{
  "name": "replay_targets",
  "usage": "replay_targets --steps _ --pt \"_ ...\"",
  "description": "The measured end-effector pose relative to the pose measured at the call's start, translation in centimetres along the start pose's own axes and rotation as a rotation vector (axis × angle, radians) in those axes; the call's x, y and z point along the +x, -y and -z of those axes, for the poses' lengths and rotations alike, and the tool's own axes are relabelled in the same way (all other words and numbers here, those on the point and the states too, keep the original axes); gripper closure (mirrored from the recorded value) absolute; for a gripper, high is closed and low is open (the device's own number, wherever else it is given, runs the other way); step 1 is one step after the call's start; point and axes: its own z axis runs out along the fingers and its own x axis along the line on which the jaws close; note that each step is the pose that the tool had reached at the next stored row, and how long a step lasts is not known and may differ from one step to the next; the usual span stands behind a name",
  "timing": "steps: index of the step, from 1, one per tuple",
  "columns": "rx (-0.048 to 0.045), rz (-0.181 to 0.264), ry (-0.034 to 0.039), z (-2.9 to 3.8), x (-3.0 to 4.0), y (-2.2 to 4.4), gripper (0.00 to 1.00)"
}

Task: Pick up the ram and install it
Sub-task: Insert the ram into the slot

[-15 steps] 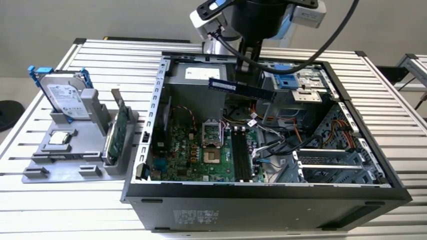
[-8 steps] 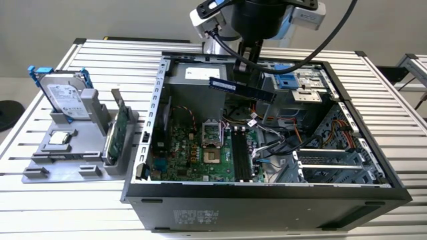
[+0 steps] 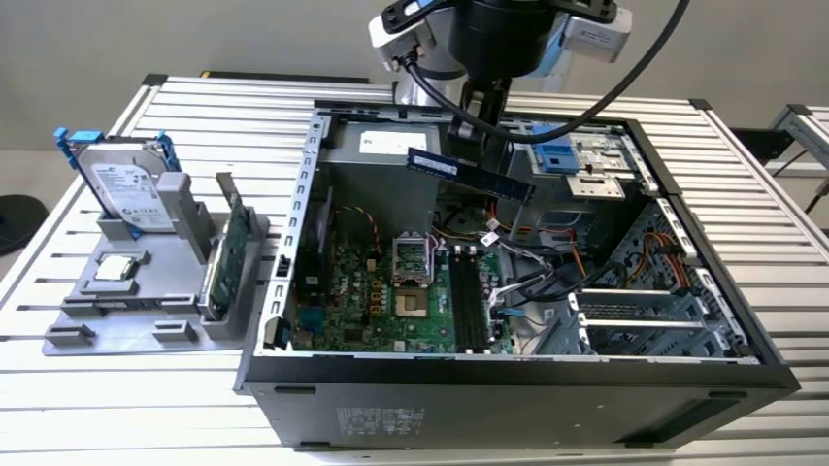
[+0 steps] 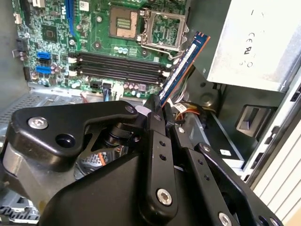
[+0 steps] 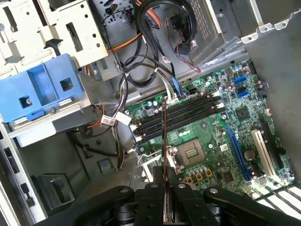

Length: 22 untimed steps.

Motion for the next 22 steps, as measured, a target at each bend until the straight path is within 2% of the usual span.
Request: replay_targets --steps 22 --pt "0.0020 -0.210 0.0024 -0.21 0.00 0.00 1.00"
